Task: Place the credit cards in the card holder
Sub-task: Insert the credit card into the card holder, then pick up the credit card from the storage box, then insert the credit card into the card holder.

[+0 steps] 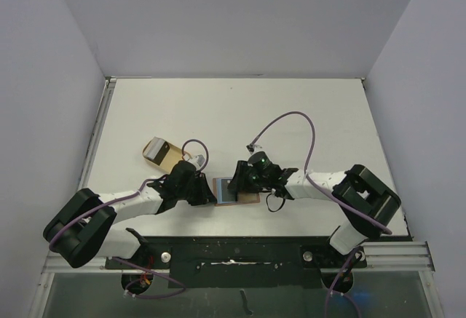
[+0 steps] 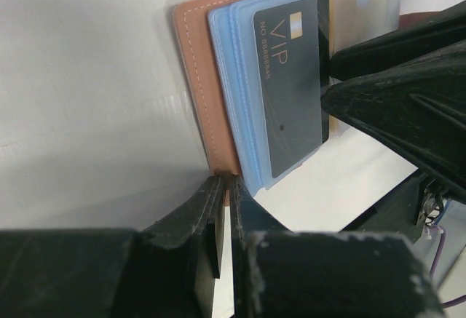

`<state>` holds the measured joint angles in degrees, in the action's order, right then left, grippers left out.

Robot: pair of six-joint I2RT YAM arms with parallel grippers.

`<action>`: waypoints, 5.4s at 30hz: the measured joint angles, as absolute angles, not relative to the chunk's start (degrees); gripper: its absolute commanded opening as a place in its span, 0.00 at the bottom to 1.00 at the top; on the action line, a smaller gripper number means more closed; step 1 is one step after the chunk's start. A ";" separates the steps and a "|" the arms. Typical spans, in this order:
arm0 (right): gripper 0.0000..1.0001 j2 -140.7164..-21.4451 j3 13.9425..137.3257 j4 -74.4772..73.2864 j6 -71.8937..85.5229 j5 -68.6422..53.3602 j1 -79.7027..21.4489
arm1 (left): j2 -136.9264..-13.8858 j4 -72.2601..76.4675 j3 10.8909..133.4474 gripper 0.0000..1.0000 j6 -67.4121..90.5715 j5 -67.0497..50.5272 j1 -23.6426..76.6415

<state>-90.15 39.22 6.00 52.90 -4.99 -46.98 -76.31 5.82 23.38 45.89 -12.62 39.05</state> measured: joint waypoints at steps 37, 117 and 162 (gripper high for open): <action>0.51 -75.94 37.58 0.58 47.22 -2.81 -47.35 | -69.32 -12.05 39.48 0.48 37.43 1.63 38.30; 0.53 -62.08 33.17 -5.67 45.76 4.32 -45.34 | -95.81 -26.79 62.15 0.20 -3.73 32.14 18.81; 0.51 -77.12 39.33 -11.55 39.92 2.92 -42.30 | -76.58 -11.07 44.99 0.00 34.72 -23.49 19.66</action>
<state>-77.12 39.33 -11.55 39.92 2.92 -42.30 -76.58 -11.07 44.99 34.72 -23.49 19.66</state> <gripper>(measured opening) 0.495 0.015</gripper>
